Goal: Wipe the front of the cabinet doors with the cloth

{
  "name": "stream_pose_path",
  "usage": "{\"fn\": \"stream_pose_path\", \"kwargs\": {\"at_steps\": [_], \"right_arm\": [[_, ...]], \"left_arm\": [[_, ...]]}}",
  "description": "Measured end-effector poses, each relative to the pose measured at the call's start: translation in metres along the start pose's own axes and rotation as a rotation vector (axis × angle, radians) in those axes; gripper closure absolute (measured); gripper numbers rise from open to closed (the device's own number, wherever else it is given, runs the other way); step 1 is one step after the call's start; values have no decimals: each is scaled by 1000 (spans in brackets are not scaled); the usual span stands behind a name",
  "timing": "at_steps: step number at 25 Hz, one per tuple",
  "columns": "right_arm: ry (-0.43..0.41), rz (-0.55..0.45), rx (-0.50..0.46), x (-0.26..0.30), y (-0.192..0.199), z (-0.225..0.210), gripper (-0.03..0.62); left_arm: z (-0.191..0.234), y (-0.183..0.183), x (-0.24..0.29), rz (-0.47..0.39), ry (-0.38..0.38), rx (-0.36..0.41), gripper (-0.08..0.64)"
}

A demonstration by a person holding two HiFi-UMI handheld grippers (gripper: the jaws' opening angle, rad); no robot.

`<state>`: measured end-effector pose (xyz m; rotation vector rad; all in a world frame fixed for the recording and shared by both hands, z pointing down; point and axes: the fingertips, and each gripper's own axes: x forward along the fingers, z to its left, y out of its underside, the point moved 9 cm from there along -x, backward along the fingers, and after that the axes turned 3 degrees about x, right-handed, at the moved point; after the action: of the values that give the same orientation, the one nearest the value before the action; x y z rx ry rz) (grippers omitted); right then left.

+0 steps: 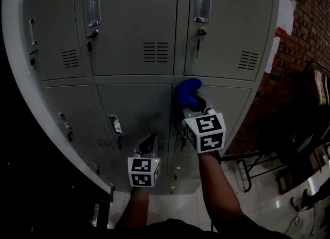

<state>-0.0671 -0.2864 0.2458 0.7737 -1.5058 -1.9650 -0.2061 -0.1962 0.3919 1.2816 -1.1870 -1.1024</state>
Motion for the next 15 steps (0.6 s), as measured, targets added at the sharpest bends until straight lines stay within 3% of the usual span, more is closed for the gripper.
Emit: {"fn": "stream_pose_path", "kwargs": {"at_steps": [8,15], "right_arm": [[-31,34,21,-5,1,-15,540],[37,64,22,-23,15,-46,541]], "left_arm": [[-4,1,-1,3,6,18,548],[-7,2,-8,16,7,27,548]]}}
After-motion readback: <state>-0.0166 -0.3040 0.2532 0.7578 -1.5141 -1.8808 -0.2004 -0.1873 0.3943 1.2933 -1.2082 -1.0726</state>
